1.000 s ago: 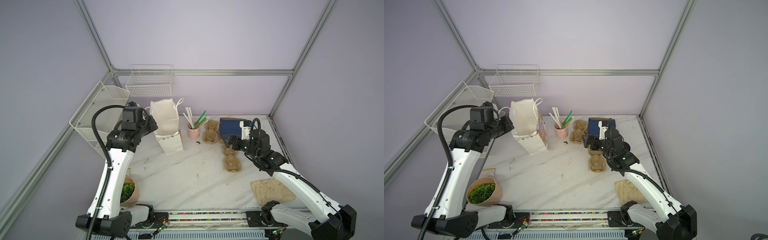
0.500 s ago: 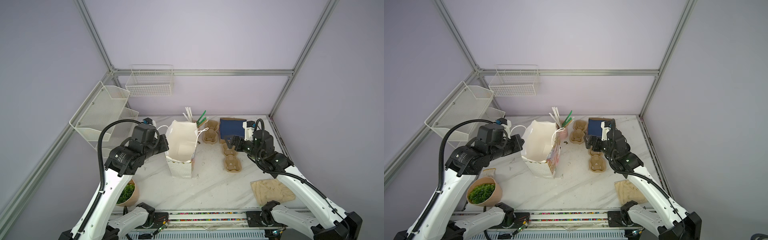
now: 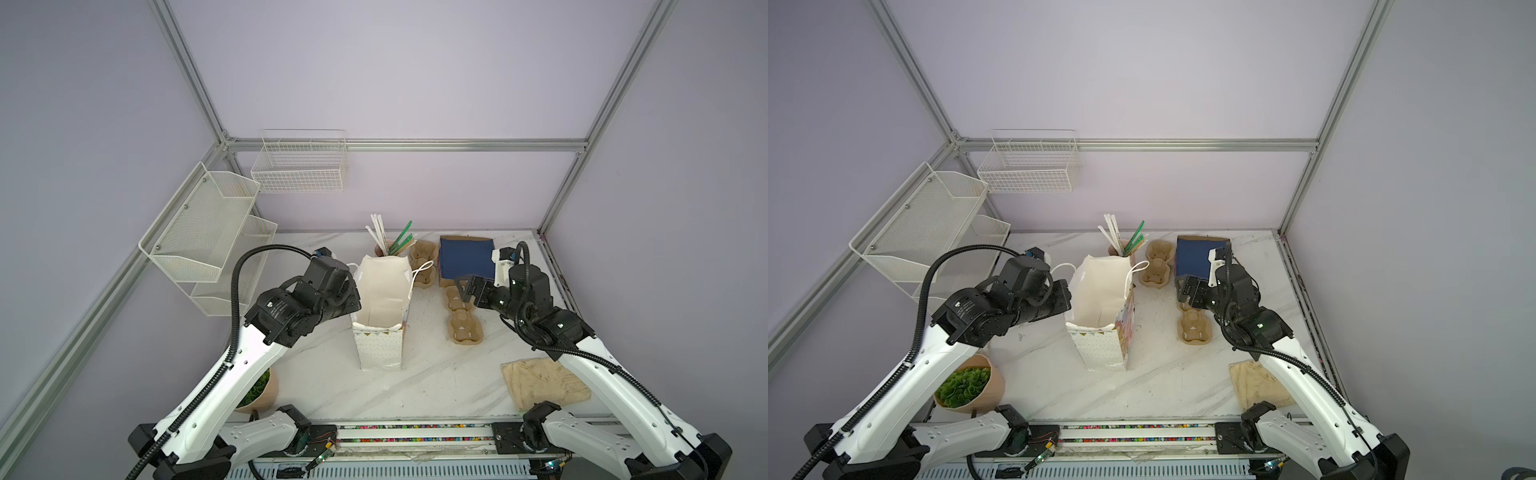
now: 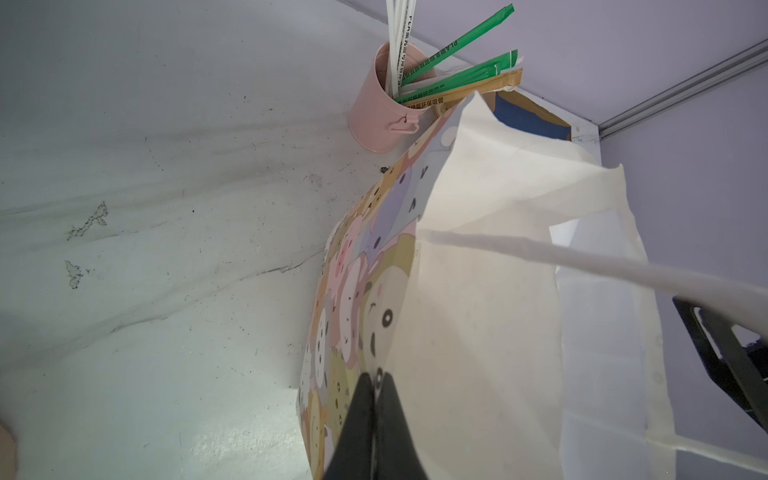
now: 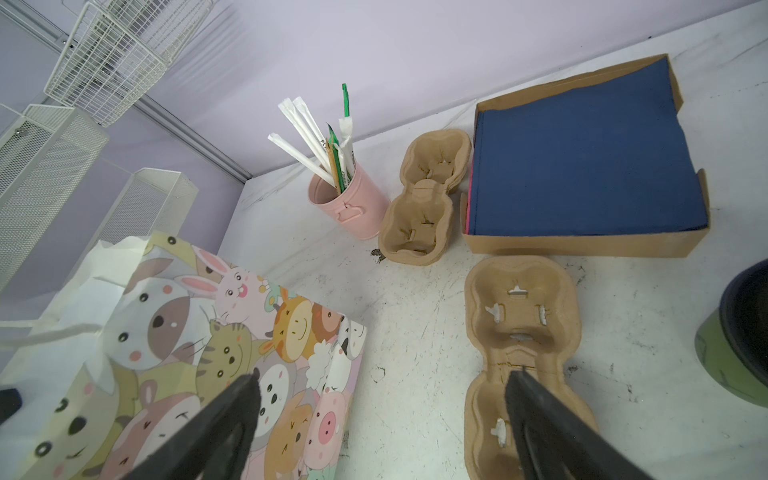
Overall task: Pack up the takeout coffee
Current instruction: 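Drag the gift bag toward the table center with the left gripper, then hold the gift bag upright with left gripper while right gripper grips carrier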
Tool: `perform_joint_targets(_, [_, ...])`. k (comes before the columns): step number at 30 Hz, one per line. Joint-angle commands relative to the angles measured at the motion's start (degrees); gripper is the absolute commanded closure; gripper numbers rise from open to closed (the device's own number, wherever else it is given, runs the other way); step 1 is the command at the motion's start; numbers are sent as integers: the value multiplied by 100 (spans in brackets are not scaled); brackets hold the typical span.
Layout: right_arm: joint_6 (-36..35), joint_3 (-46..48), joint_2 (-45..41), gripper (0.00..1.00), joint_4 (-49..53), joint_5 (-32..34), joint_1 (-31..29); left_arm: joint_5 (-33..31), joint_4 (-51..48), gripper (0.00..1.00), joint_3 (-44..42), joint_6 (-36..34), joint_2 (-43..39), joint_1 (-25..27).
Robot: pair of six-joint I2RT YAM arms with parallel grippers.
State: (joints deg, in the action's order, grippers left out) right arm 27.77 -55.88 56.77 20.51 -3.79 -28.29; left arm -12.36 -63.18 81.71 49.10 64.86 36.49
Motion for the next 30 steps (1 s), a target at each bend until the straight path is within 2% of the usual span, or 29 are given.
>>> perform_joint_targets(1, [35, 54, -83, 5, 207, 97, -23, -292, 405, 100, -200, 405, -88, 124])
perform_joint_targets(11, [35, 165, -142, 5, 243, 54, -26, -510, 607, 100, -486, 940, 200, 358])
perform_joint_targets(17, [35, 232, -164, 5, 273, 50, -27, -890, 820, 100, -738, 1445, 217, 438])
perform_joint_targets(25, [132, 244, -58, 5, 577, 217, -21, -946, 1158, 100, -904, 1742, 291, 473])
perform_joint_targets(30, [273, 248, 176, 3, 851, 484, -24, -855, 1209, 87, -816, 1713, 495, 480])
